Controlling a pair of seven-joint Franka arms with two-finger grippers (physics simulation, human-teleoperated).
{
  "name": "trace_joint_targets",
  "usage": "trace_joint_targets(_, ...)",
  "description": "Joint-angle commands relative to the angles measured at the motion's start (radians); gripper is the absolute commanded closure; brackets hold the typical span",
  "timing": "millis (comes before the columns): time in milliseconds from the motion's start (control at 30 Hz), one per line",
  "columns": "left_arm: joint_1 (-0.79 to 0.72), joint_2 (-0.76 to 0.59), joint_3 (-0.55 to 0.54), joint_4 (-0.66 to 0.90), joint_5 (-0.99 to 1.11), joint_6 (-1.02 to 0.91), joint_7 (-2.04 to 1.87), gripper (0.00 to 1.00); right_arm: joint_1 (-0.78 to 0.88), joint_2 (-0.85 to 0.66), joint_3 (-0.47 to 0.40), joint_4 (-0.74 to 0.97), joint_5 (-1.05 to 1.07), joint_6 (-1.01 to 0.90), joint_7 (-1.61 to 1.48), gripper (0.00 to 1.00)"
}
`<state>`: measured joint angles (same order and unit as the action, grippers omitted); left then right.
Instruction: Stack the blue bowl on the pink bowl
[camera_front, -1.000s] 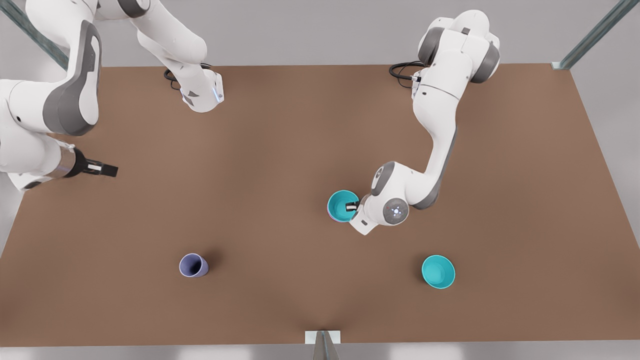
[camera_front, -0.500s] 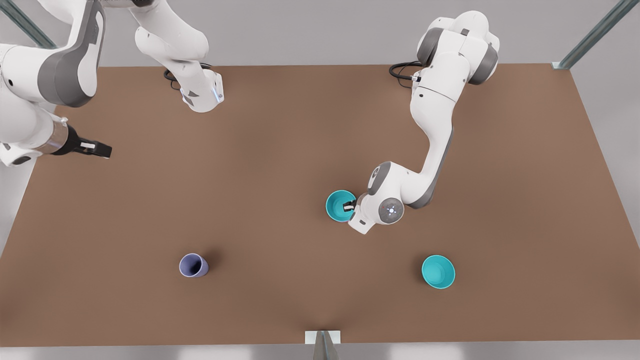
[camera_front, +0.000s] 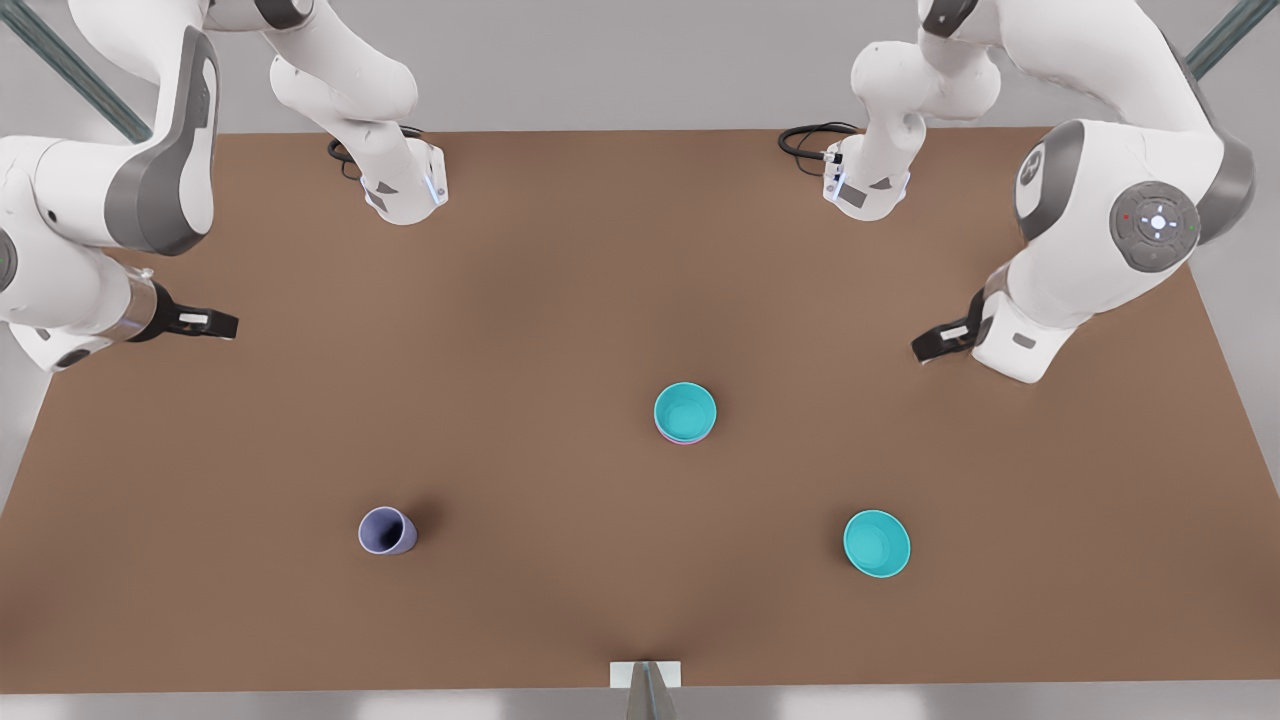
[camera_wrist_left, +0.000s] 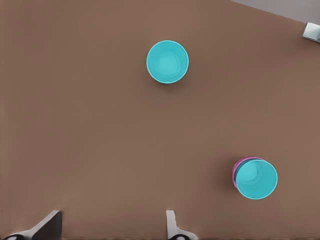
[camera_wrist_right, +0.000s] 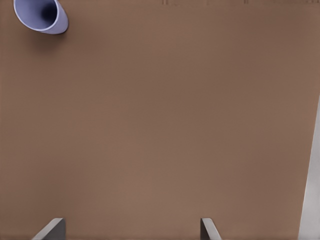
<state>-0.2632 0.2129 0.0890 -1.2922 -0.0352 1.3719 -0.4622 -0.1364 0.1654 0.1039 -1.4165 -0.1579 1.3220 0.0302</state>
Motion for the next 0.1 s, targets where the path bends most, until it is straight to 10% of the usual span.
trace_joint_targets(0, 0.004, -0.038, -0.012, -0.044, 0.046, -0.059, 0.244, 0.00, 0.001, 0.000, 0.000, 0.001, 0.000, 0.003, -0.044, 0.00)
trace_joint_targets(67, 0.004, -0.035, -0.012, -0.044, 0.043, -0.062, 0.249, 0.00, 0.003, 0.003, 0.000, 0.004, 0.001, 0.002, -0.044, 0.00)
